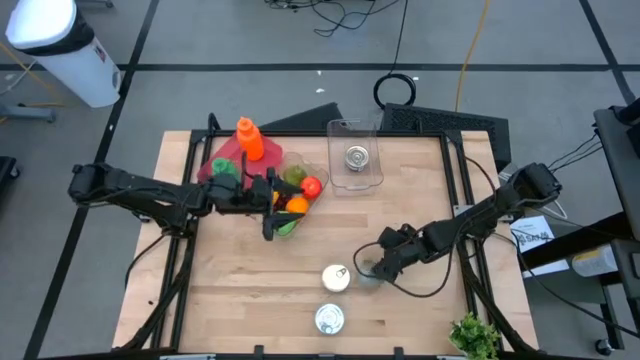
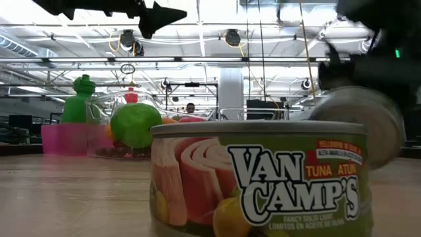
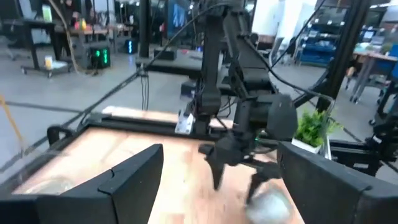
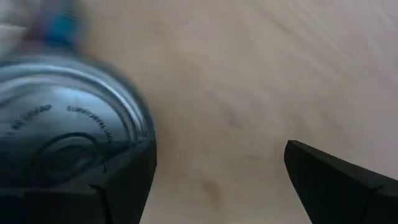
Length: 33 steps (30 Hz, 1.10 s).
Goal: Pick & Place Food Item
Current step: Put the top green tuna can into the right transparent bin
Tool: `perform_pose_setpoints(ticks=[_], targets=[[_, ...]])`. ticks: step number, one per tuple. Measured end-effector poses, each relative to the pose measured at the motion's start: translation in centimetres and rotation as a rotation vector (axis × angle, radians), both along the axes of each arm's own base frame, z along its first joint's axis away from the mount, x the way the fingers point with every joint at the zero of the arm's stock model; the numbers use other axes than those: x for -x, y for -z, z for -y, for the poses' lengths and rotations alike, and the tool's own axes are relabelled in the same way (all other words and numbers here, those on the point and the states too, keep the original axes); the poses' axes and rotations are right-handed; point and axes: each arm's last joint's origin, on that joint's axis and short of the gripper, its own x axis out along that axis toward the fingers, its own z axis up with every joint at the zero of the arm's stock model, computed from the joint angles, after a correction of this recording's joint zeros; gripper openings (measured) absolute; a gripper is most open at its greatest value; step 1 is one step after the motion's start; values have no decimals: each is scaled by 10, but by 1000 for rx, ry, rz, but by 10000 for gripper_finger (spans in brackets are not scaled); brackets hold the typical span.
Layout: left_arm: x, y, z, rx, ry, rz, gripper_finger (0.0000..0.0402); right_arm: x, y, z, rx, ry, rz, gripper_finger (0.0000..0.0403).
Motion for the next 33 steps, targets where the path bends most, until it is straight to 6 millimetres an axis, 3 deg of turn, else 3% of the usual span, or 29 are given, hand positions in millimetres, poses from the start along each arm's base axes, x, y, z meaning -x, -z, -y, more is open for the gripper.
perform_pose_setpoints(ticks=[9,16,23,33], targets=[[-1,1,0,38,0,-3,329,12,5,10,66,112,-92,334],[-1,4,3,41,10,-32,328,23,-15,12,108,82,-41,334],[-1,4,3,47,10,-33,315,26,-34,5,294,-73,137,334],[-1,4,2,54,9,-31,331,22,-7,9,464,-414,238,334]])
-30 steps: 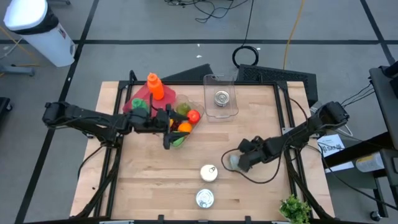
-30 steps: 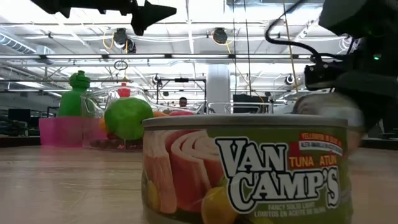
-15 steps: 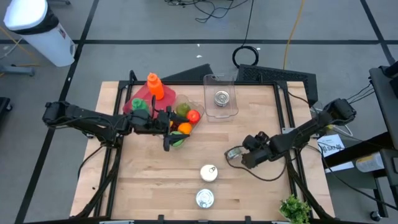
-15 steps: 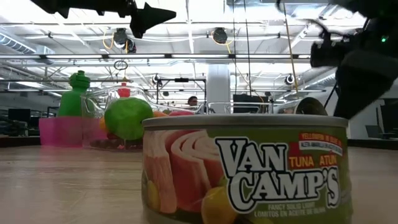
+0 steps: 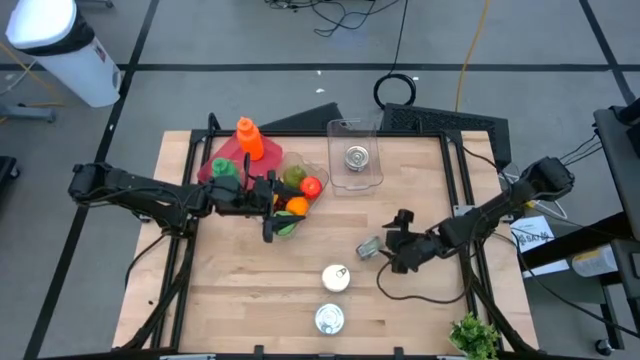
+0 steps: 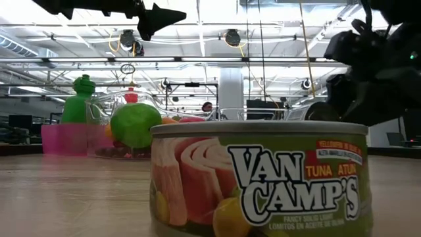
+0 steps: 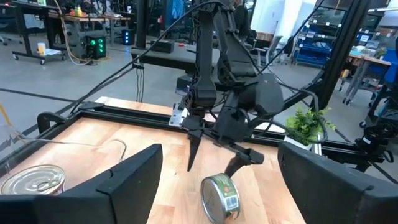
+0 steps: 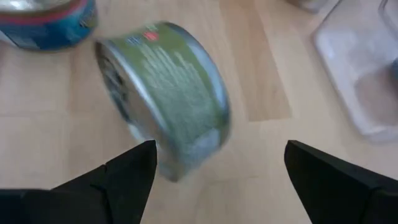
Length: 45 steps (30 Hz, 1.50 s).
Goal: Pick & Place Food Item
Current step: Put the top green tuna can into the right transparent bin
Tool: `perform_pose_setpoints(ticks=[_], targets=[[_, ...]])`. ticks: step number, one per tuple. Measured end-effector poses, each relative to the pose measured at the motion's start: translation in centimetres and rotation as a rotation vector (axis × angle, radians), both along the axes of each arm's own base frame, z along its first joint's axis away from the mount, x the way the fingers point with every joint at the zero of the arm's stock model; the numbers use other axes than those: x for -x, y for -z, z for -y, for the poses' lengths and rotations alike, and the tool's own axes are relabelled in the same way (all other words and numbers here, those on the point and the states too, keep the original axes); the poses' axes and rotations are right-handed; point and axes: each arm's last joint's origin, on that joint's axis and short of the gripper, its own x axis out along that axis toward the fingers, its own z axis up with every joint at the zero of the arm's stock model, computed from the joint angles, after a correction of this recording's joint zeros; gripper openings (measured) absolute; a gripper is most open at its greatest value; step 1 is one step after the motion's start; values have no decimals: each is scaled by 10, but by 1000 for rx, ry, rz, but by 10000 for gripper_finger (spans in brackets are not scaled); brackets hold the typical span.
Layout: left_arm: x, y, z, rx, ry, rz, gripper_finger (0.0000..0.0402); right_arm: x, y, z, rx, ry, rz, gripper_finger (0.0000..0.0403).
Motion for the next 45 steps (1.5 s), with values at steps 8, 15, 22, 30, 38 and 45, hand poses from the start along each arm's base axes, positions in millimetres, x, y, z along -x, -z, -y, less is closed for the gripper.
perform_pose_setpoints(ticks=[8,15,22,30,38,45], targets=[[0,0,0,-4,0,4,322,-6,11,17,102,-200,89,334],[0,0,0,-1,-1,0,314,-6,14,20,-59,-263,173,334],[0,2,0,8,-1,-22,329,-4,12,14,-216,-262,178,334],[0,2,0,9,-2,-23,325,1,9,5,-309,-319,166,334],[0,2,0,11,-2,-23,311,5,8,-3,-384,-342,157,334],[0,2,0,13,-2,-23,317,8,8,-10,-449,-341,142,334]])
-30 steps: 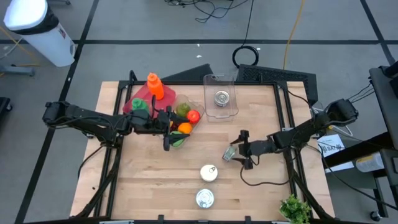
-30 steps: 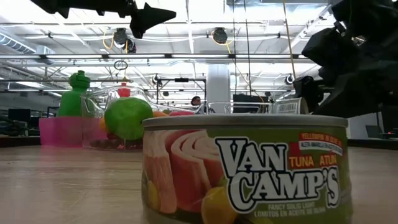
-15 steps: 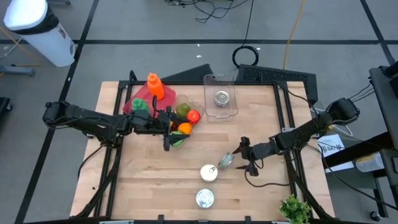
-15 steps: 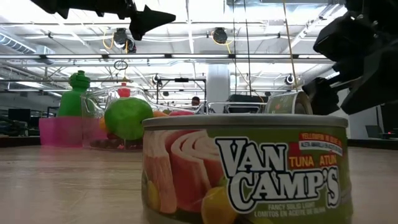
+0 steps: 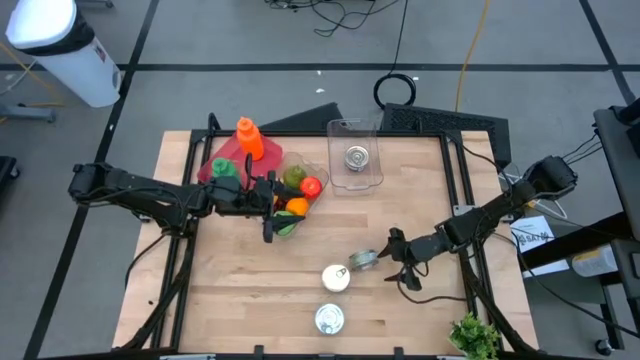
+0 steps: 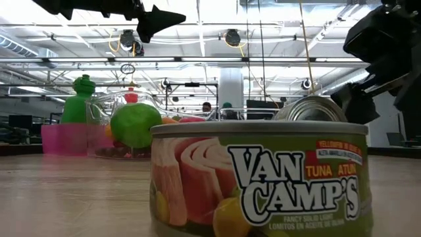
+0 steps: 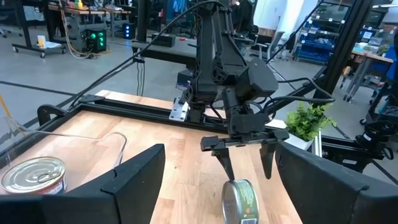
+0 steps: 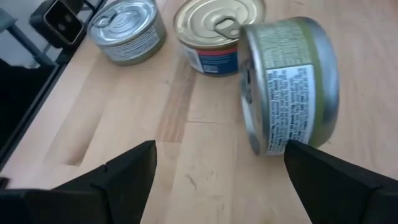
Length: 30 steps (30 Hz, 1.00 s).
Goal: Pick & Place Food Item
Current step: Put the top green tuna can into the right transparent bin
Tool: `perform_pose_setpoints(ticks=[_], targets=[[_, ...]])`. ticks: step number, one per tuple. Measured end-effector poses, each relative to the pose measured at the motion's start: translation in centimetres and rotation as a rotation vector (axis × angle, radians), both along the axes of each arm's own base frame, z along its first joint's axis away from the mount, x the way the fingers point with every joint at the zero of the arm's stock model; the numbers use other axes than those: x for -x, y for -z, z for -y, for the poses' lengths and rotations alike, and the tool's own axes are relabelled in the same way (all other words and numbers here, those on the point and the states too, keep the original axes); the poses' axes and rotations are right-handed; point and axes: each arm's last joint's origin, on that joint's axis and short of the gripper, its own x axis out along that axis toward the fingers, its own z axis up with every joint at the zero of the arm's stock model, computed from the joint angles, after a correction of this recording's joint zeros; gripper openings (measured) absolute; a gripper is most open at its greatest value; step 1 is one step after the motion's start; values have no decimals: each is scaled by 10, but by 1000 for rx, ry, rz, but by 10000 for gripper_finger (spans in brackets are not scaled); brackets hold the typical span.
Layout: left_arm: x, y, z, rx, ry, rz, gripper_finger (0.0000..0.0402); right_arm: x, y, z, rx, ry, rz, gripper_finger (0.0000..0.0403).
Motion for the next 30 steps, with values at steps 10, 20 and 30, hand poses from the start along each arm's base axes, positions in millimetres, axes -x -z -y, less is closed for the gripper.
perform_pose_setpoints(ticks=[10,20,30], targets=[[0,0,0,0,0,0,330,0,0,3,205,23,70,334],[0,-1,0,1,0,8,311,-8,-3,10,276,103,136,334],[0,-2,0,0,-1,14,327,-17,6,7,262,57,158,334]])
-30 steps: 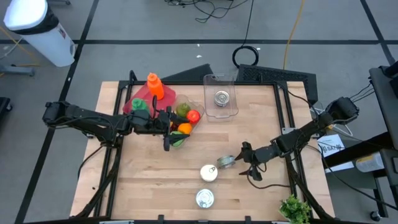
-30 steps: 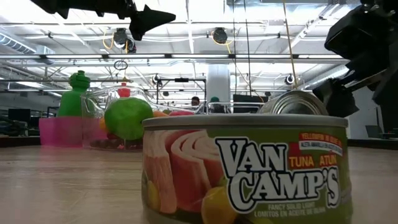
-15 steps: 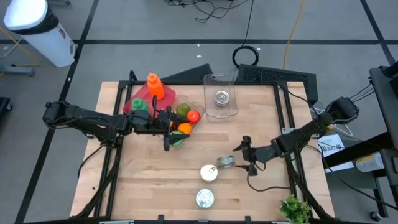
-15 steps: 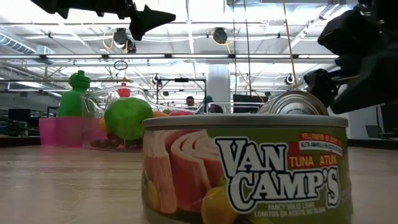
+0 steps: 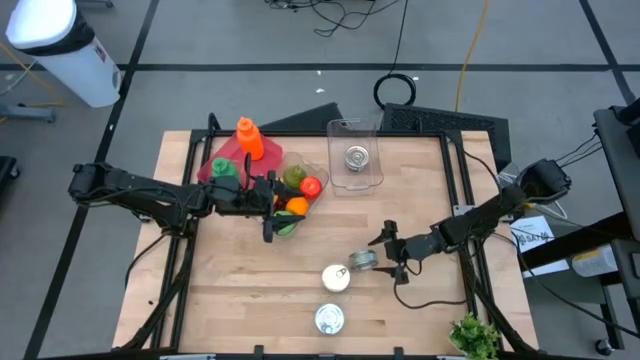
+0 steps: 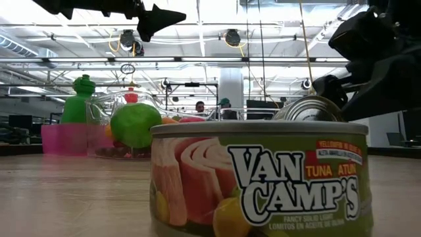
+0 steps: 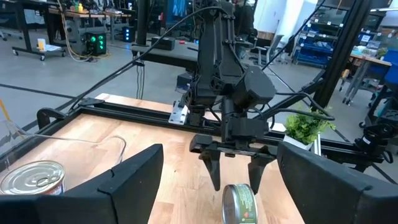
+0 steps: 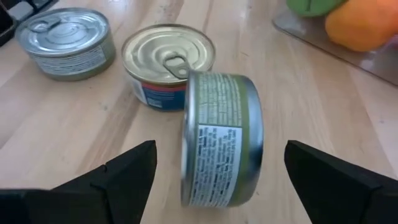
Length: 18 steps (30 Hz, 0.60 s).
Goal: Pick & Place Food Item
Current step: Put the top green tuna can into the right transparent bin
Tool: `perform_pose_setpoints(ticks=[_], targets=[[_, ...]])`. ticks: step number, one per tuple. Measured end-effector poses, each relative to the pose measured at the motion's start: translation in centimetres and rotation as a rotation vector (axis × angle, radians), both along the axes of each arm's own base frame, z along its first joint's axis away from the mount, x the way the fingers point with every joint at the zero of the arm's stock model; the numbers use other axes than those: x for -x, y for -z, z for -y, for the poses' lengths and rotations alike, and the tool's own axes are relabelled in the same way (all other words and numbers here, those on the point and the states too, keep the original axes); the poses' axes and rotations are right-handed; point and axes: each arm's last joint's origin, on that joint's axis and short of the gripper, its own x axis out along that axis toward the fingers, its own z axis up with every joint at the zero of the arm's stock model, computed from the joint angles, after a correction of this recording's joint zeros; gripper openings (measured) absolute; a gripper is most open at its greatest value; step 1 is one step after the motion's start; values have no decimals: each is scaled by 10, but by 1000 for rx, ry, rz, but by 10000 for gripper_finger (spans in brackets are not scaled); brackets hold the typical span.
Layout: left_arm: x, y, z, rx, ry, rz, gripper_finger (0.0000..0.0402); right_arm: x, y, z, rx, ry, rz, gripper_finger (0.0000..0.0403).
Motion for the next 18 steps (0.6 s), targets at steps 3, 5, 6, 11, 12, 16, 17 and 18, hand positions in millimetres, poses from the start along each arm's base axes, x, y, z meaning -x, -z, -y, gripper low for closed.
perform_pose_setpoints(ticks=[3,5,6,11,12,16,17,18], targets=[[0,0,0,0,0,0,332,-1,2,0,-17,13,-6,334],[0,0,0,0,0,0,332,-2,3,-1,-33,20,-3,334],[0,0,0,0,0,0,332,-3,4,-1,-34,19,-3,334],[0,0,0,-1,0,0,322,-4,10,-2,3,2,-15,334],[0,0,0,-1,0,0,320,-4,10,-2,5,2,-18,333],[0,0,0,-1,0,-1,312,-5,9,-2,-1,0,-10,324],[0,0,0,-1,0,-1,310,-5,10,-2,1,1,-12,320],[0,0,0,-1,0,-1,310,-4,10,-2,2,1,-13,316]])
